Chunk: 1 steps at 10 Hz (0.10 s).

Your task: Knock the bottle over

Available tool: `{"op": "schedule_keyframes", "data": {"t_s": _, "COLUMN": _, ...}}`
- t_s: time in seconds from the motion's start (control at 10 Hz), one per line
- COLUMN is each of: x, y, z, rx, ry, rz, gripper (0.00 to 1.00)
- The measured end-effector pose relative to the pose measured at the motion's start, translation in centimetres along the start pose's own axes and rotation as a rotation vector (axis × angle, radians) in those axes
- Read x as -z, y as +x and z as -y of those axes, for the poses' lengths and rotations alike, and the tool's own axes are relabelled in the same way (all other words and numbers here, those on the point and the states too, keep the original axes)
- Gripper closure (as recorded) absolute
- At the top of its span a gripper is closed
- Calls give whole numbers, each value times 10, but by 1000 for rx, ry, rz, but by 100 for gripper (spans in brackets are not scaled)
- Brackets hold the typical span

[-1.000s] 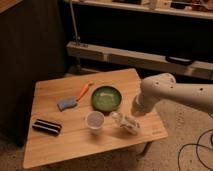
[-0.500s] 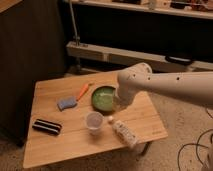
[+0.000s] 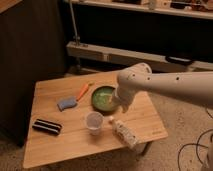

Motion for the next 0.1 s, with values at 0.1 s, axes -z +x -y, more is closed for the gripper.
{"op": "schedule_keyframes", "data": {"t_s": 0.1, "x": 0, "y": 0, "z": 0, "rx": -1, "ry": 0, "rz": 0, "gripper": 20}}
